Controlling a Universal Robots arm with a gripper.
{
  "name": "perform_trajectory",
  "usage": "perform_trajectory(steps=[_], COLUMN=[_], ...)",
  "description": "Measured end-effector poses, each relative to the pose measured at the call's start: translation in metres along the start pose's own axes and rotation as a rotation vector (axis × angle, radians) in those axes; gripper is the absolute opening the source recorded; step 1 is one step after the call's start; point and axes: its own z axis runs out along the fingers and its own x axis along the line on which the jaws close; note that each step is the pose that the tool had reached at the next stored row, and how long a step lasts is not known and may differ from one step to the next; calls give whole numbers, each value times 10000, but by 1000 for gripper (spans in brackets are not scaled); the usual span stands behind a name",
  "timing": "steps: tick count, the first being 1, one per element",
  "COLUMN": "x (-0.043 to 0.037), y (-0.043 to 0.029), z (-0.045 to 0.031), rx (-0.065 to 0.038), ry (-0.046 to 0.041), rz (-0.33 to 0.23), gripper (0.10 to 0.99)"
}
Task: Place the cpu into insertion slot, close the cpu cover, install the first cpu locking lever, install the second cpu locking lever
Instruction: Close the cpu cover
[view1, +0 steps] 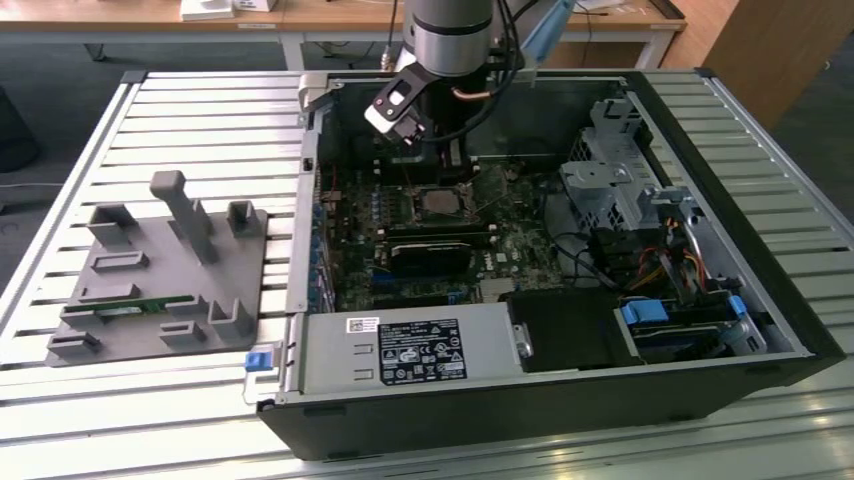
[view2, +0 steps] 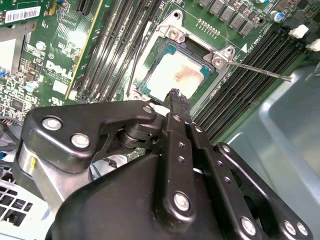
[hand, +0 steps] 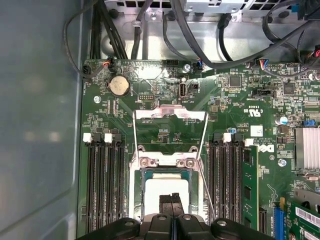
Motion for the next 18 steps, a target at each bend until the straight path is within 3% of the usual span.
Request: perform_trajectory(steps=[14, 18], x=[1, 1], y=[7, 13], z=[-104, -175], rx=[4, 9], ry=[3, 3], rz=[0, 0], gripper=[106, 106])
